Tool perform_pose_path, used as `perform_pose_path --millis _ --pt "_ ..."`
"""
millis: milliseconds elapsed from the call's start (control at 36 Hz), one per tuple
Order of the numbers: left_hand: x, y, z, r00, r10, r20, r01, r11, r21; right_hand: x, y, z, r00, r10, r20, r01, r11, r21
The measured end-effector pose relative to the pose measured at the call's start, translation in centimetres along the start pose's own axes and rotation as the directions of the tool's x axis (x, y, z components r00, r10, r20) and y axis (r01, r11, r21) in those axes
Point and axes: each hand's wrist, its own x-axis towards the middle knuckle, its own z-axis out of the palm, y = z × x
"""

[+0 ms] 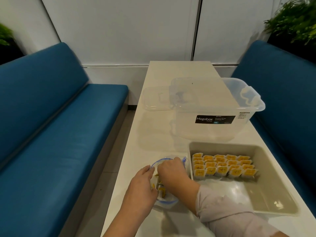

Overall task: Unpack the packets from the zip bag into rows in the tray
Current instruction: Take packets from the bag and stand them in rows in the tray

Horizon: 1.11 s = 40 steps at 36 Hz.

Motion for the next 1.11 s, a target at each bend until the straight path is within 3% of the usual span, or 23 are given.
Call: perform_pose_path --millis 167,278,333,417,528,583,639,750,889,1111 --pt "-0.1 0.1 0.0 1.000 -0.003 -0.006 0.003 1.000 0.007 -0.3 0.2 -0.7 1.000 0.020 -0.005 -0.020 0.999 0.038" --pt "-0.1 -0.1 0.0 1.000 0.001 -0.028 -0.001 1.000 -0.007 -1.4 1.2 -1.6 0.986 0.156 -0.062 -0.144 0.976 0.164" --pt "-0.1 -0.2 0.0 0.999 0.014 -0.052 -0.015 1.000 -0.016 -2.4 2.2 -1.9 0.966 0.245 -0.088 -0.208 0.929 0.307" --pt "-0.1 -0.1 -0.2 0.990 0.027 -0.139 -0.036 0.997 -0.063 -4.0 3.9 -2.3 0.939 0.343 -0.030 -0.254 0.749 0.611" --pt "-0.1 0.8 -0.7 0.961 0.036 -0.276 -0.088 0.980 -0.178 -5.1 5.7 -1.8 0.944 0.323 0.074 -0.197 0.367 0.909" --pt "-0.1 1.4 -0.9 0.962 0.016 -0.274 -0.088 0.964 -0.250 -5.6 5.9 -1.7 0.948 0.300 0.111 -0.165 0.162 0.973" --pt "-0.1 2.1 -1.1 0.973 0.013 -0.232 -0.089 0.942 -0.322 -6.0 6.0 -1.8 0.953 0.278 0.119 -0.130 0.022 0.991" --pt "-0.2 3.4 -1.1 0.987 0.016 -0.159 -0.090 0.878 -0.470 -6.7 6.0 -2.0 0.967 0.227 0.115 -0.089 -0.119 0.989" --pt "-0.3 4.5 -0.6 0.988 0.025 -0.150 -0.100 0.847 -0.522 -7.6 6.4 -1.7 0.966 0.242 0.093 -0.065 -0.124 0.990" --pt "-0.3 5.9 0.4 0.972 0.156 -0.177 -0.201 0.938 -0.282 -9.1 9.0 -1.8 0.922 0.387 -0.007 0.006 0.004 1.000"
